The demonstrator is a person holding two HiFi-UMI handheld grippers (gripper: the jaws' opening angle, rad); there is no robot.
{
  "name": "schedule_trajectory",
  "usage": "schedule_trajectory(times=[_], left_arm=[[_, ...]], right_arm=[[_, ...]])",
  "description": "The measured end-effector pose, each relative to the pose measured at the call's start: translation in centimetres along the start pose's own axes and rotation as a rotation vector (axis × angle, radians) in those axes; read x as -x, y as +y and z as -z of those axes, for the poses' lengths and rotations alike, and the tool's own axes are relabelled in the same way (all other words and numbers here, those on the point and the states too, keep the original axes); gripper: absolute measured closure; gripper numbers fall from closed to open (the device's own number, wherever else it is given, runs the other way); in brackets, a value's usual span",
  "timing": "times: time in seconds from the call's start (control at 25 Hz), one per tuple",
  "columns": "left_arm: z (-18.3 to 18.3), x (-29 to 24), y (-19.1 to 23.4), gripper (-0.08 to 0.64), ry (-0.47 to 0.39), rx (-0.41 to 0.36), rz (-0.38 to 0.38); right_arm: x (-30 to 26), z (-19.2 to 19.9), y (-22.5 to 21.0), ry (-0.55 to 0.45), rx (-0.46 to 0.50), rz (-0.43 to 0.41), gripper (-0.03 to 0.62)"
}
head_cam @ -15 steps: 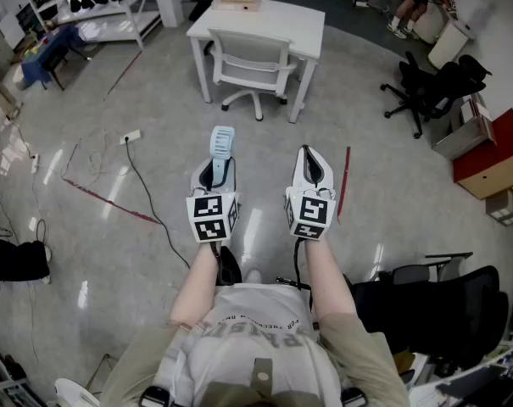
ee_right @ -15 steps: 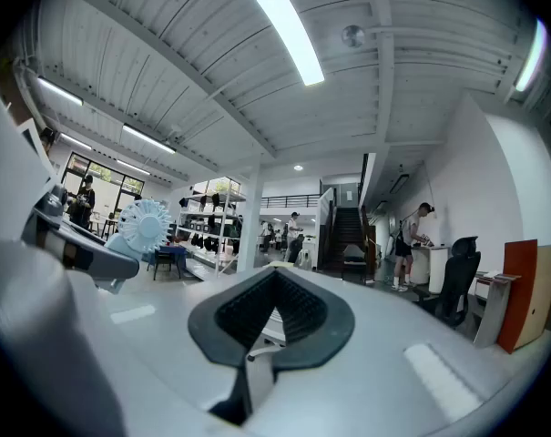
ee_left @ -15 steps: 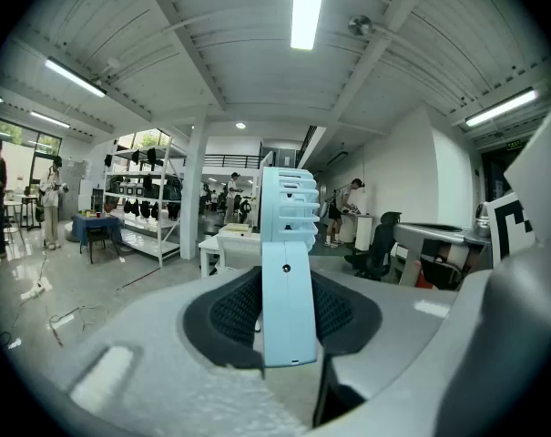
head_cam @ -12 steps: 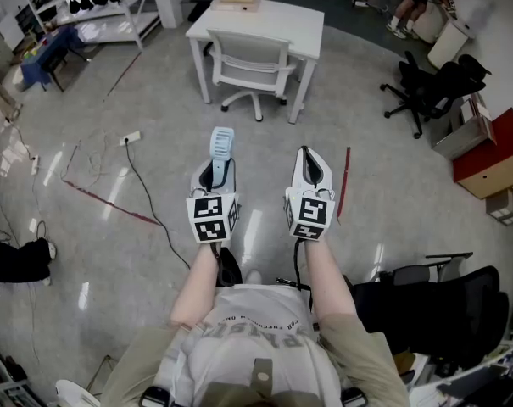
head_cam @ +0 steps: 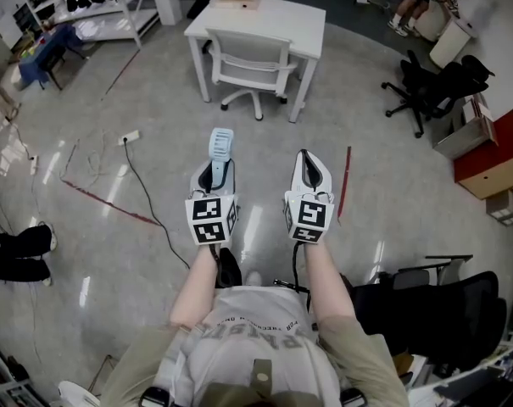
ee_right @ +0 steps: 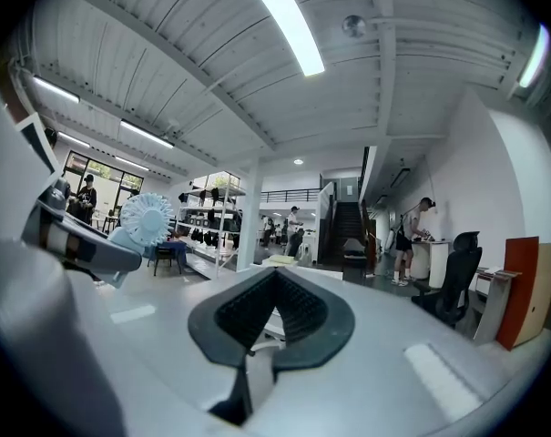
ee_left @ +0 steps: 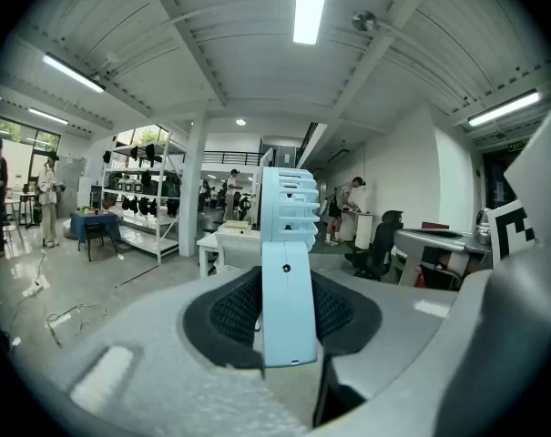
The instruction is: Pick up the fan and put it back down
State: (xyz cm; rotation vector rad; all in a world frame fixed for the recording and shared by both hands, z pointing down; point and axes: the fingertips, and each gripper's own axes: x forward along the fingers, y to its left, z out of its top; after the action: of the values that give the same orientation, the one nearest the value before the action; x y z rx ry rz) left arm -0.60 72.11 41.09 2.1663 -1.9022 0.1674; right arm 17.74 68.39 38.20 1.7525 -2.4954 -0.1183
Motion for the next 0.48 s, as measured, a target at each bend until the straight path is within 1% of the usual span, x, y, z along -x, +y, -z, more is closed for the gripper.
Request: schedule_trajectory(times=[0.12,0.28,0.4,0.44,0.48], left_arm=[[0.0,-1.4,0.5,0.434,0.009,-0.001,0.002],[-0.6,-3.7,2.2,0.434,0.017,-0.005,0.013],[-1.5,-6.0,3.9,0.434,0.019,0.001,0.024],[-1.9,-6.8,4.4,0.434,0.019,0.003,0.030],[-2.4,-7.7,4.9,0.434,0.017,0.003,0.038]], right_arm=[[-1.1,0.4,-0.7,-0.005,-0.024,0.010,0.592],[-3.2,0.0,-0.9,-0.064,-0.119,0.004,0.592],[-5.6,0.1,-0.4,-0.052,-0.150,-0.010,0.591],[-6.5,0.0,-0.2,-0.045,-0.156,-0.020,0.569],[-7.5,-0.1,0.1,-0.038,-0.160,-0.027,0.509]])
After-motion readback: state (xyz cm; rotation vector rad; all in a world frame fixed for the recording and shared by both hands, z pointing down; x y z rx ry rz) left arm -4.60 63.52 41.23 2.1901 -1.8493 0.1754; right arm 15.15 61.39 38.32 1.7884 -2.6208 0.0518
